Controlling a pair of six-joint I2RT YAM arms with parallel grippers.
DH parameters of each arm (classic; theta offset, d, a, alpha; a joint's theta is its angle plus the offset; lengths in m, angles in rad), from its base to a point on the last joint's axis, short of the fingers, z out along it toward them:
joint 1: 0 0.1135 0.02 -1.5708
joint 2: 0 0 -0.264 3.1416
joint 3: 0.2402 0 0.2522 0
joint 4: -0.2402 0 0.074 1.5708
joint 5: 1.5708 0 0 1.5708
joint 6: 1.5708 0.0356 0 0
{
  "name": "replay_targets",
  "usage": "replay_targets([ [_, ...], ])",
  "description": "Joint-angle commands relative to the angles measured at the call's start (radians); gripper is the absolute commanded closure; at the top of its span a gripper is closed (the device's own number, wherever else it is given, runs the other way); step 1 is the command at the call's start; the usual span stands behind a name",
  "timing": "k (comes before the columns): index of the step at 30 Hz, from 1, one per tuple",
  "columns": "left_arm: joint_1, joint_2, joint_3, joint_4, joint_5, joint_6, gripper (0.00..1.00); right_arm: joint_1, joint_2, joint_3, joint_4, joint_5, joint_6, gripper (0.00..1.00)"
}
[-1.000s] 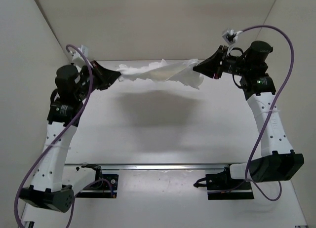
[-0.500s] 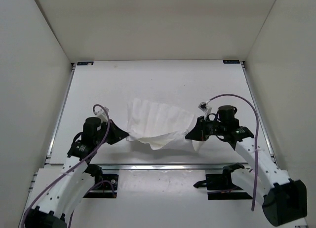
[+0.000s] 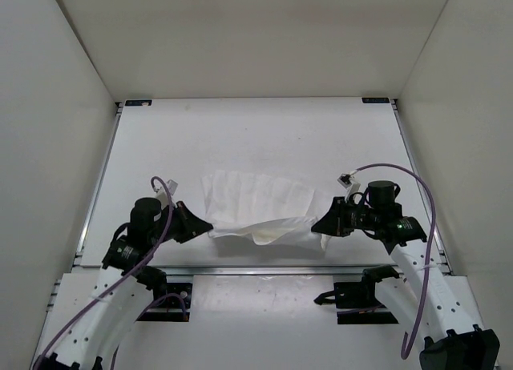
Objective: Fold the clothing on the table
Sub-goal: Fold the skirt
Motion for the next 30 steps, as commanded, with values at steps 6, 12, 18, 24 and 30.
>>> replay_targets([
  [6,0.067,0.438,0.267,0.211,-0.031,0.089,1.0,-0.103,0.043,0.064,0.02,0.088,0.011,1.0],
  [12,0.089,0.872,0.531,0.345,-0.02,0.098,0.9,-0.232,0.334,0.113,0.279,0.113,0.08,1.0],
  [18,0.189,1.256,0.712,0.55,0.171,0.042,0.17,-0.237,0.687,0.365,0.277,0.345,0.121,0.66],
  [24,0.207,1.238,0.68,0.519,0.193,0.107,0.18,-0.165,0.564,0.349,0.237,0.559,0.167,0.49],
  [30,0.146,1.058,0.403,0.466,0.057,0.196,0.21,-0.186,0.413,0.242,0.134,0.496,0.183,0.38],
])
